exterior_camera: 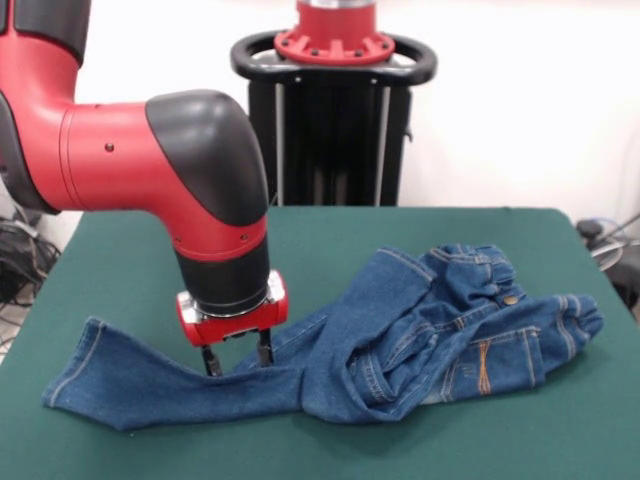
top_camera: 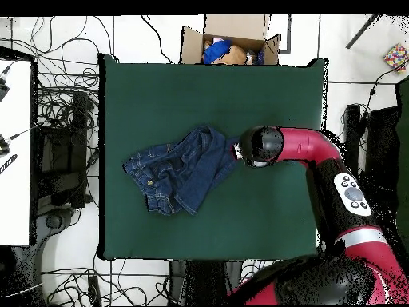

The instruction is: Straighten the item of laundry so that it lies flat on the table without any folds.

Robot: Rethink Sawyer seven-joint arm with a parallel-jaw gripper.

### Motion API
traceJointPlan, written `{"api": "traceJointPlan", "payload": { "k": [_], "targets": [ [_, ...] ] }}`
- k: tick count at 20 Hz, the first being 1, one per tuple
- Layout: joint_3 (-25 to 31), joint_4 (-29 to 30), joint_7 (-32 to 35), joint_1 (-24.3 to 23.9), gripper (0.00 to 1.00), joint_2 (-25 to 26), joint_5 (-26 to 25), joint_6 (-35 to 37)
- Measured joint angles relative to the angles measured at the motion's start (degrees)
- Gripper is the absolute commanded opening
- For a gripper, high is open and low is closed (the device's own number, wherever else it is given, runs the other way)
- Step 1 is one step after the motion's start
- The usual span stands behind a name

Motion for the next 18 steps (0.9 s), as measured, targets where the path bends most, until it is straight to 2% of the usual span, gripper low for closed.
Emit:
{"api": "traceJointPlan", "payload": {
  "k": [13,18],
  "targets": [
    [-0.02,-0.47,0.0,1.12,1.0,0.0,-0.18,-0.69],
    [0.0,-3.99,0.0,3.82,1.0,1.47,-0.25,-0.83]
  ]
}}
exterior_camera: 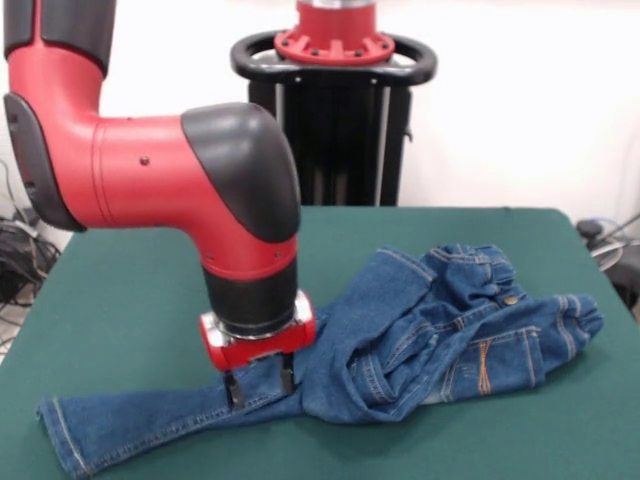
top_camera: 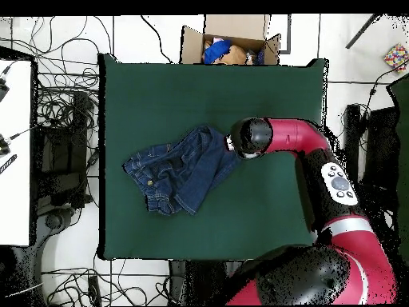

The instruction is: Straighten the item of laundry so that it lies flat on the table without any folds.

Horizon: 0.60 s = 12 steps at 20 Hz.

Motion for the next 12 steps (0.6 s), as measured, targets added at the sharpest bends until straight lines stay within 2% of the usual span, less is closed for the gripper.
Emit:
{"api": "traceJointPlan", "payload": {
  "k": [9,12],
  "targets": [
    [-0.02,-6.4,0.0,4.31,1.0,4.17,-0.16,-3.32],
    [-0.03,-8.2,0.01,4.97,1.0,4.66,-0.08,-1.91]
  ]
}}
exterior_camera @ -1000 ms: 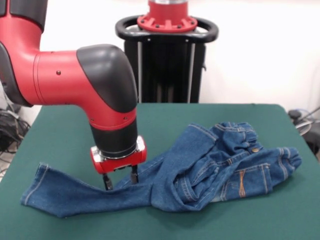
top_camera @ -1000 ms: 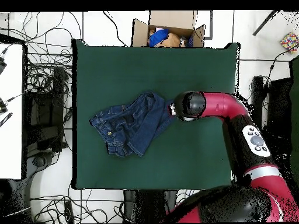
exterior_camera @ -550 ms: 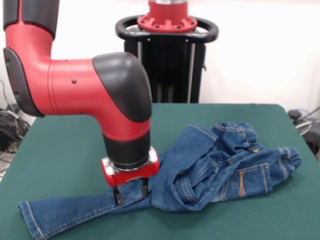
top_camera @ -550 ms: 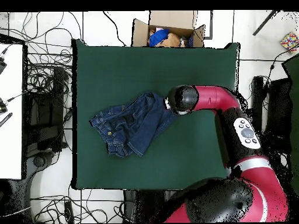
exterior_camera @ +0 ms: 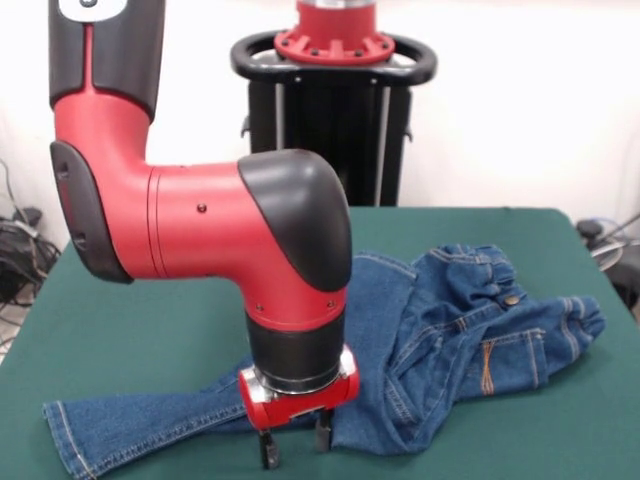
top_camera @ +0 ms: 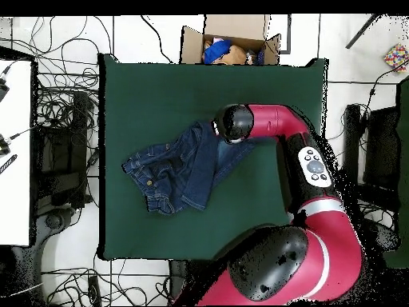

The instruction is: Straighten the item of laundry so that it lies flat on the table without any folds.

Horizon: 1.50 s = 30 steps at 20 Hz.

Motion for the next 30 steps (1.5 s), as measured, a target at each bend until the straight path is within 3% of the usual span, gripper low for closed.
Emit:
{"api": "traceJointPlan", "payload": {
  "k": [8,13,18,22,30],
  "targets": [
    [-0.1,-1.64,-0.01,0.69,1.0,0.41,-0.02,2.57],
    [-0.21,0.83,-0.01,0.69,1.0,-1.48,0.18,0.9],
    [-0.21,8.42,-0.01,0.64,1.0,-8.59,2.9,-1.61],
    [-0.31,16.06,-0.01,0.97,1.0,-17.94,8.05,-1.72],
    [-0.82,20.67,-0.01,3.31,1.0,-27.0,12.92,-1.69]
  ]
}}
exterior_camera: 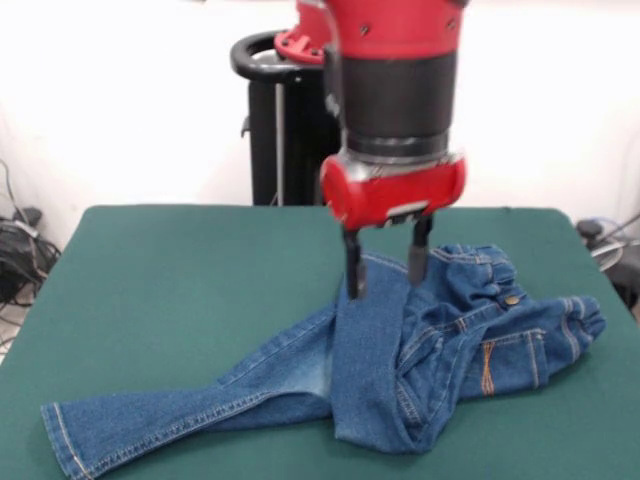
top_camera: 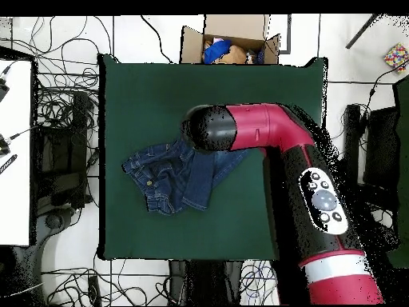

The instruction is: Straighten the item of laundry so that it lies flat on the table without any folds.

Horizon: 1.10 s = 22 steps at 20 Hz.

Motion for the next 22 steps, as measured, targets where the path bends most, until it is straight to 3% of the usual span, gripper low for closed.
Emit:
{"api": "traceJointPlan", "payload": {
  "k": [7,22],
  "targets": [
    [-0.39,1.52,0.0,2.04,1.0,-2.92,0.9,-0.04],
    [-5.54,4.68,0.0,3.01,1.0,-2.0,0.91,-7.24]
  ]
}}
